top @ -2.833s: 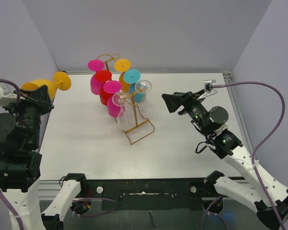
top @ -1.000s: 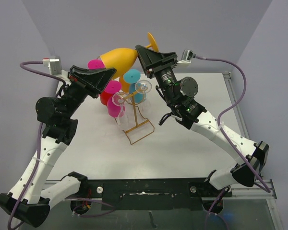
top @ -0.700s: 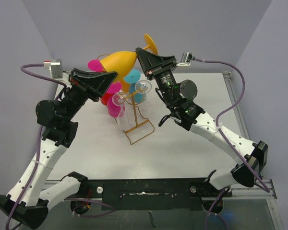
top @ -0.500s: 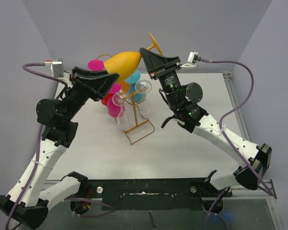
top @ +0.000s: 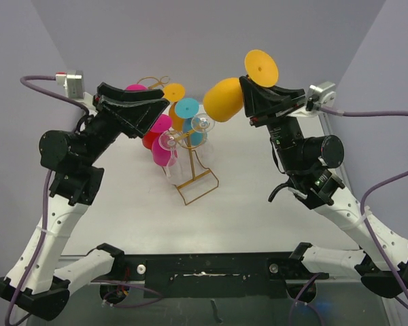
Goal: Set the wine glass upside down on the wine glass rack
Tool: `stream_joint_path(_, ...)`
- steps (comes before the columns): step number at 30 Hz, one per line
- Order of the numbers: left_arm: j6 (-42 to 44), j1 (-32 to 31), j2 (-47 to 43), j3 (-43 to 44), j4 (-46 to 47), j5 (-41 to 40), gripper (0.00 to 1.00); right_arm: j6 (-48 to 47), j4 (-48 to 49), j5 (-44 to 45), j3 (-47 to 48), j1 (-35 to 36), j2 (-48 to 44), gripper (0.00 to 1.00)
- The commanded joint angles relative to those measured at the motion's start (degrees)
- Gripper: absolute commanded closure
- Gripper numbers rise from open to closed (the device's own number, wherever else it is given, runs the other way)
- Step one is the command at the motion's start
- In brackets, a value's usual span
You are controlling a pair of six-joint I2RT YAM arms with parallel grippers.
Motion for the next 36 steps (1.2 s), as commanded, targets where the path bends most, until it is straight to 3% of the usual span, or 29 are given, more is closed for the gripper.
stream_joint_path(1,-6.68,-0.8,4.53,4.87,4.62,5.83,0.44,-21.52,-12.53,-0.78,0.85,-0.24,-2.06,1.0)
stream_joint_path(7,-9.97,-4.8,10.33,8.27,4.61,4.15,0.41,-32.92,-19.07,2.47,-3.21,-0.32,-4.58,1.0)
stream_joint_path(14,-9.27,-12.57,17.75,12.98,-3.85,-1.99,0.4,-38.26,-23.95,0.7,-5.71,-0.49,-6.75,1.0)
stream_joint_path(22,-10.6,-13.71,20.84,15.16,-10.61,-7.17,0.4,-40.11,-22.91,-4.48,-8.13,-0.7,-8.83,1.0)
stream_joint_path(25,-12.46,-13.73,21.37,15.03,-9.77,-5.4,0.4,-40.4,-22.16,-5.8,-8.59,-0.68,-8.79,1.0)
stream_joint_path(36,-18.52,-14.08,20.01,10.68,-4.72,2.86,0.62,-41.48,-21.75,-6.62,-7.21,-0.68,-5.59,1.0)
